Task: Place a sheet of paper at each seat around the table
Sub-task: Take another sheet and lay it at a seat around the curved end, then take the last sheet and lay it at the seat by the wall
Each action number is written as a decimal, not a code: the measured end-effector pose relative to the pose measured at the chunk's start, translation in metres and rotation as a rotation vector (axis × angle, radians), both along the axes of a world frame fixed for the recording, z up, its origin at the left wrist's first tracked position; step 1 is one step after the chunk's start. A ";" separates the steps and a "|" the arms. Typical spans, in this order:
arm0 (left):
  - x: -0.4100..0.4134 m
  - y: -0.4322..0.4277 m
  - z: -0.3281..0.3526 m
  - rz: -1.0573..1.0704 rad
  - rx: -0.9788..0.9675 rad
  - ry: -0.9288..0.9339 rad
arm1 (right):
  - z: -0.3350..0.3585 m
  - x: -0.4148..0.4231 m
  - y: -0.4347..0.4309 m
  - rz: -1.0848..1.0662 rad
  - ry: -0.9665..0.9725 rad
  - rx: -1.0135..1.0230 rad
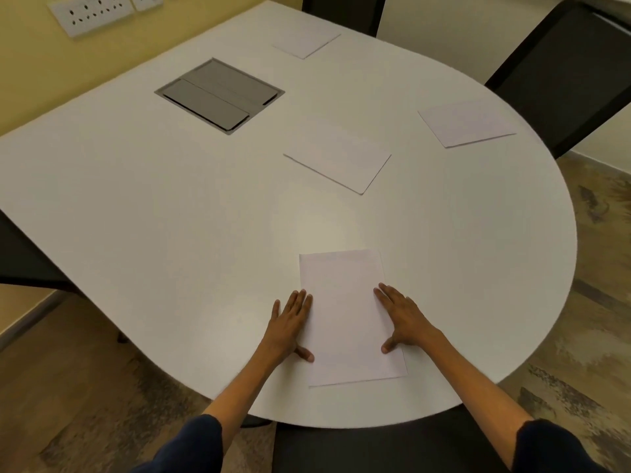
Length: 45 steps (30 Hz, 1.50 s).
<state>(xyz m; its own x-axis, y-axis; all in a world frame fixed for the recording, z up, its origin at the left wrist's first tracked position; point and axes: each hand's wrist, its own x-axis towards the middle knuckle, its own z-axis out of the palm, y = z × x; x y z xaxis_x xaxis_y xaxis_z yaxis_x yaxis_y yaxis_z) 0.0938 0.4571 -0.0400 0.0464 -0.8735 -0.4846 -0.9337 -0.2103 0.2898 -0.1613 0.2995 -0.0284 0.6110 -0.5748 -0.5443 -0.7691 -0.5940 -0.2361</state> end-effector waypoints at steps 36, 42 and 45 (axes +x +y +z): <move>-0.099 0.036 0.199 0.262 -0.582 0.015 | 0.205 -0.055 0.078 -0.331 -0.398 -0.584; -0.165 0.022 0.231 0.177 -0.650 -0.025 | 0.234 -0.114 0.085 -0.425 -0.514 -0.667; -0.210 0.011 0.250 0.145 -0.697 -0.027 | 0.245 -0.155 0.086 -0.479 -0.565 -0.689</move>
